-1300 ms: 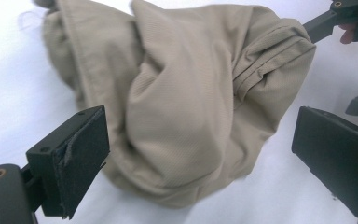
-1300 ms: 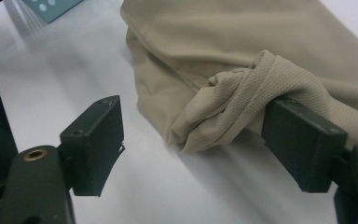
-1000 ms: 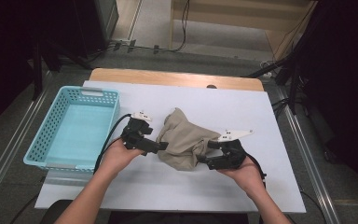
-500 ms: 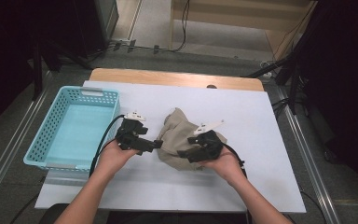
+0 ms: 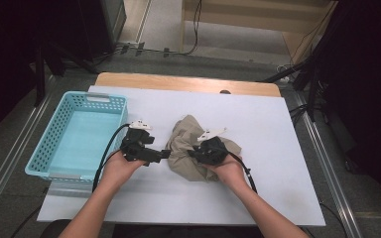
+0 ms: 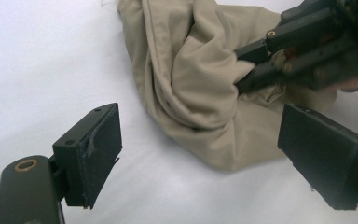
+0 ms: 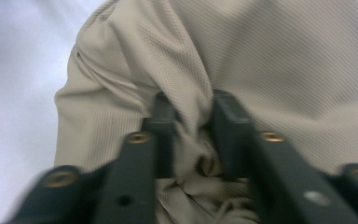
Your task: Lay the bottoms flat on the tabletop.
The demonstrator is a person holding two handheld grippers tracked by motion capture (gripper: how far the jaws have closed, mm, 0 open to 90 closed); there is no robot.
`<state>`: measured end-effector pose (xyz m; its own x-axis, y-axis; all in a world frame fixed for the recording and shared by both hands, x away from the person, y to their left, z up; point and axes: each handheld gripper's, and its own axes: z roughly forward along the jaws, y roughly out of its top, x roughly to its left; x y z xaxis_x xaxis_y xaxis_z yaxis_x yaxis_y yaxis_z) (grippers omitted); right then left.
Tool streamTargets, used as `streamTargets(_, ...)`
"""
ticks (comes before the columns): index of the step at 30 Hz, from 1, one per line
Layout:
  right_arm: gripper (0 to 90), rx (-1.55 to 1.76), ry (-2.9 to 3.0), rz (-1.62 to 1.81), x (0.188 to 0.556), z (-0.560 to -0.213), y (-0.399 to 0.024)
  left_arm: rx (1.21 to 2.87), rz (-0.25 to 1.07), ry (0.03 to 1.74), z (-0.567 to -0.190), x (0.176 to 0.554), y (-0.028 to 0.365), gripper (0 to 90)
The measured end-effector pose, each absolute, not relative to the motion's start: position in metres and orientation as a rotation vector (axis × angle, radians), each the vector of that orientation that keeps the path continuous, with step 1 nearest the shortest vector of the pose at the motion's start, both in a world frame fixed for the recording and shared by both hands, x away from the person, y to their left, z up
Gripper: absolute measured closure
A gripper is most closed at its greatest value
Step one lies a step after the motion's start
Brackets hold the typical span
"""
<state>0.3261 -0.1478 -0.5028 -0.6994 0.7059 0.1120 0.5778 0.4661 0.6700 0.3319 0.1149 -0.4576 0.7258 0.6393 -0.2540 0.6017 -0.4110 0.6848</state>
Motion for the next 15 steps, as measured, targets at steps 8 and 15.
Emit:
streamTargets(8,79.6,1.182,2.455,1.142,0.329,-0.467,-0.191,2.116,0.060,0.936,-0.458,0.333,0.114,13.7)
streamTargets(15,81.6,1.250,2.386,1.163,0.327,-0.453,-0.228,2.126,0.054,0.925,-0.459,0.334,0.109,13.7)
